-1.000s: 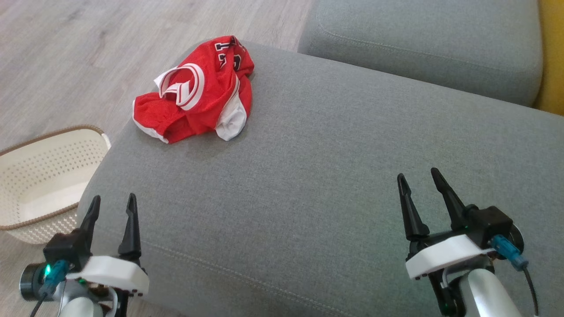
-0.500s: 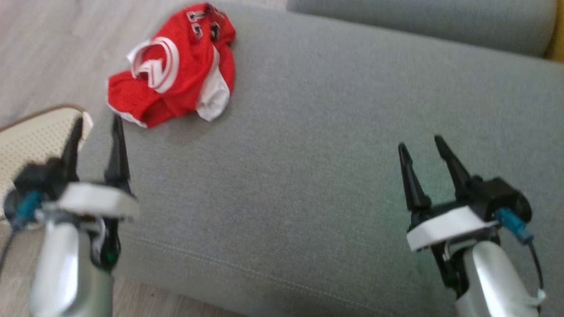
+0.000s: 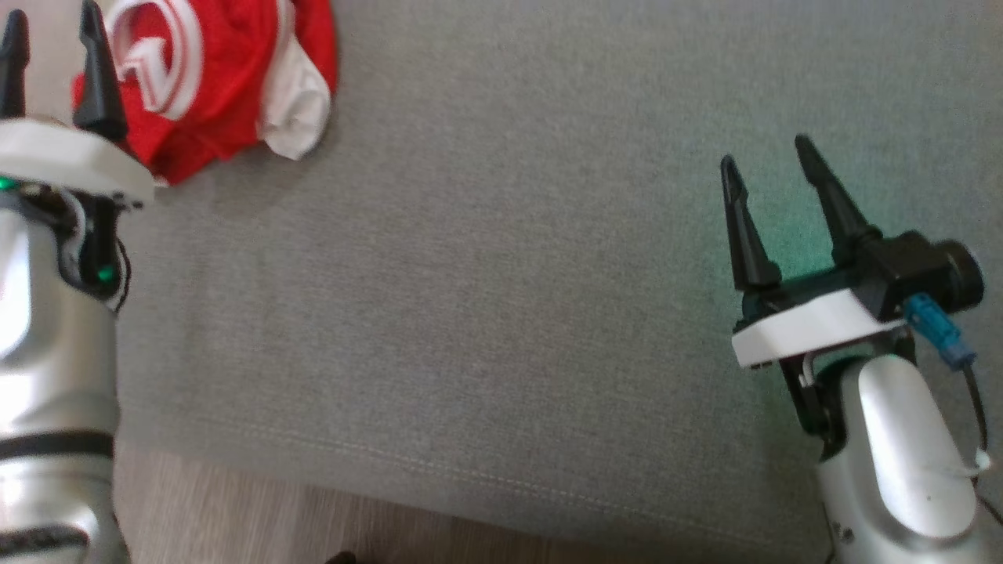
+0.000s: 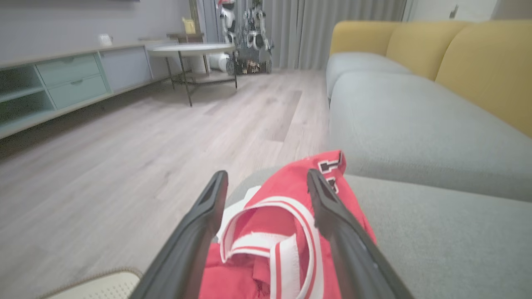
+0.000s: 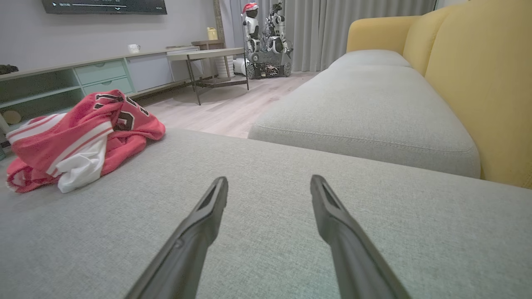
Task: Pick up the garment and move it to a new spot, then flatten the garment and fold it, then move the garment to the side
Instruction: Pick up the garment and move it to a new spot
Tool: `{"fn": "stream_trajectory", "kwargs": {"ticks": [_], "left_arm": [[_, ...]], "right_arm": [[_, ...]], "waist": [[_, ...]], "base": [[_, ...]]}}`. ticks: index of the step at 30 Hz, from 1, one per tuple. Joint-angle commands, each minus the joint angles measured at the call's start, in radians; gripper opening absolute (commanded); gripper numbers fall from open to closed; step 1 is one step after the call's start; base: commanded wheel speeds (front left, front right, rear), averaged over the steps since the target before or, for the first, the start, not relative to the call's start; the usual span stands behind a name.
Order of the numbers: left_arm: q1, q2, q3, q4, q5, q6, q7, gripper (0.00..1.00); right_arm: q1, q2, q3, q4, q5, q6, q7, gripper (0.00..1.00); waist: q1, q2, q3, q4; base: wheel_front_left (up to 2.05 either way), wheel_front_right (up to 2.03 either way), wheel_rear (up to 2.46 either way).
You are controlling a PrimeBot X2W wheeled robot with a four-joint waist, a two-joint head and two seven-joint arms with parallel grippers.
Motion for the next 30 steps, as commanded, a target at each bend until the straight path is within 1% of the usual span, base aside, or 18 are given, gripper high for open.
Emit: {"fn": "stream_trajectory", "kwargs": {"ticks": [1, 5, 7, 10, 13, 14, 15, 16, 23, 27, 28, 30], "left_arm": [[-0.064, 0.07, 0.006, 0.033, -0.021, -0.006, 0.008, 1.0], [-0.15, 0.108, -0.053, 0.19, -0.083, -0.006, 0.023, 1.0], [-0.177, 0.118, -0.085, 0.255, -0.119, -0.006, 0.04, 1.0], [-0.202, 0.134, -0.128, 0.339, -0.174, -0.006, 0.079, 1.0], [-0.215, 0.148, -0.17, 0.39, -0.226, -0.006, 0.113, 1.0], [-0.218, 0.154, -0.186, 0.4, -0.238, -0.006, 0.121, 0.51], [-0.22, 0.161, -0.198, 0.407, -0.252, -0.006, 0.12, 0.09], [-0.222, 0.167, -0.209, 0.411, -0.265, -0.006, 0.117, 0.0], [-0.215, 0.219, -0.262, 0.375, -0.33, -0.006, 0.011, 0.0], [-0.188, 0.251, -0.264, 0.304, -0.336, -0.006, -0.005, 0.0], [-0.188, 0.251, -0.264, 0.304, -0.336, -0.006, -0.005, 0.0], [-0.157, 0.275, -0.244, 0.231, -0.314, -0.006, -0.006, 0.0]], "right_arm": [[-0.038, 0.0, 0.031, -0.044, -0.011, -0.001, 0.005, 1.0], [-0.062, 0.0, 0.036, -0.05, -0.016, -0.001, 0.008, 1.0], [-0.07, 0.0, 0.04, -0.049, -0.017, -0.001, 0.007, 1.0], [-0.08, 0.0, 0.047, -0.044, -0.015, -0.001, 0.005, 1.0], [-0.088, 0.0, 0.051, -0.038, -0.012, -0.001, 0.002, 1.0], [-0.089, 0.0, 0.05, -0.037, -0.011, -0.001, 0.0, 1.0], [-0.091, 0.0, 0.049, -0.036, -0.01, -0.001, -0.001, 1.0], [-0.093, 0.0, 0.048, -0.034, -0.009, -0.001, -0.003, 1.0], [-0.079, 0.0, 0.026, -0.021, 0.003, -0.001, -0.026, 1.0], [-0.058, 0.0, 0.011, -0.012, 0.014, -0.001, -0.041, 1.0], [-0.058, 0.0, 0.011, -0.012, 0.014, -0.001, -0.041, 1.0], [-0.047, 0.0, 0.004, -0.007, 0.021, -0.001, -0.048, 1.0]], "waist": [[-0.0002, 0.0, 0.055, -0.028], [-0.0002, 0.0, 0.094, -0.044], [-0.0002, 0.0, 0.107, -0.051], [-0.0002, 0.0, 0.119, -0.06], [-0.0002, 0.0, 0.123, -0.067], [-0.0002, 0.0, 0.123, -0.069], [-0.0002, 0.0, 0.123, -0.07], [-0.0002, 0.0, 0.121, -0.071], [-0.0002, 0.0, 0.064, -0.068], [-0.0002, 0.0, 0.006, -0.065], [-0.0002, 0.0, 0.006, -0.065], [-0.0002, 0.0, -0.026, -0.065]], "base": [[0.0, 0.0, 0.0], [0.0, 0.0, 0.0], [0.0, 0.0, 0.0], [0.0, 0.0, 0.0], [0.0, 0.0, 0.0], [0.0, 0.0, 0.0], [0.0, 0.0, 0.0], [0.0, 0.0, 0.0], [0.0, 0.0, 0.0], [0.0, 0.0, 0.0], [0.0, 0.0, 0.0], [0.0, 0.0, 0.0]]}}
